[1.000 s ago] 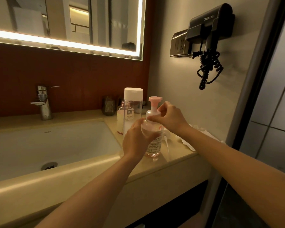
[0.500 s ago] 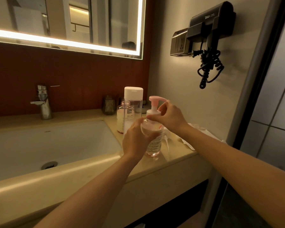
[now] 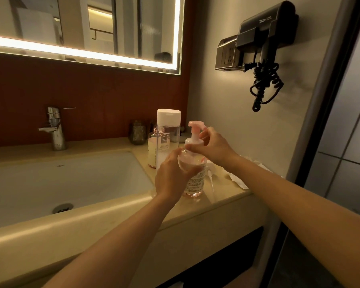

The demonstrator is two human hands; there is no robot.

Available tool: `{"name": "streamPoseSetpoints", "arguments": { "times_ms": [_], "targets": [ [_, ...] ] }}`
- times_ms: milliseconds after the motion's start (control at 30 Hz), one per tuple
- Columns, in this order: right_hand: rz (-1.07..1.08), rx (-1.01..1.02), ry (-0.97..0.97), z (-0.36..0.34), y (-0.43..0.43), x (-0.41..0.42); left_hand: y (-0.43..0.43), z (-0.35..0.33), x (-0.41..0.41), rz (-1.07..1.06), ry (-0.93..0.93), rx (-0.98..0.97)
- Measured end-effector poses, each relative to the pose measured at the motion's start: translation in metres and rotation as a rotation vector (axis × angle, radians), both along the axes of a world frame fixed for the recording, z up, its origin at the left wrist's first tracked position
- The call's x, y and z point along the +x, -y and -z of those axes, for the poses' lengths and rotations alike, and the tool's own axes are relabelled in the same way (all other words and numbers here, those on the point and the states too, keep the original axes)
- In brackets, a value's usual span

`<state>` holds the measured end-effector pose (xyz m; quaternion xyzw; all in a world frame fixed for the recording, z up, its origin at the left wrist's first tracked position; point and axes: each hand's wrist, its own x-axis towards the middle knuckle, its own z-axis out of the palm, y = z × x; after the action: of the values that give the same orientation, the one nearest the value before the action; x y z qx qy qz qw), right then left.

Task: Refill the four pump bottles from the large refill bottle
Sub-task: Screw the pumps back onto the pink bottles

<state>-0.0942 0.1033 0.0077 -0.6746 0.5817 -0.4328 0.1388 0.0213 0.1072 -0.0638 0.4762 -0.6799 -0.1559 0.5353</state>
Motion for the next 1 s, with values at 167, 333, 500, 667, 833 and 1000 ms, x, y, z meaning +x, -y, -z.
{"name": "streamPoseSetpoints", "arguments": {
  "times_ms": [167, 333, 500, 667, 833, 1000],
  "targets": [
    [-0.155, 0.073, 0.102, -0.003, -0.007, -0.006, 0.000, -0.001, -0.001, 0.004, -0.007, 0.007],
    [-0.050, -0.101, 0.010, 0.003, -0.004, -0.004, -0.001, -0.001, -0.001, 0.006, -0.005, -0.005],
    [-0.073, 0.021, -0.081, -0.009, -0.002, -0.001, 0.001, 0.001, 0.000, -0.010, 0.006, -0.013],
    [-0.171, -0.002, -0.008, 0.001, -0.009, -0.007, 0.002, 0.003, -0.001, -0.003, 0.019, -0.021],
    [-0.107, -0.031, -0.071, -0.003, -0.002, -0.007, 0.003, 0.001, 0.001, 0.006, 0.028, -0.044],
    [-0.100, -0.027, -0.049, 0.001, -0.001, -0.005, 0.000, 0.009, -0.003, -0.105, 0.036, -0.113]
  ]
}}
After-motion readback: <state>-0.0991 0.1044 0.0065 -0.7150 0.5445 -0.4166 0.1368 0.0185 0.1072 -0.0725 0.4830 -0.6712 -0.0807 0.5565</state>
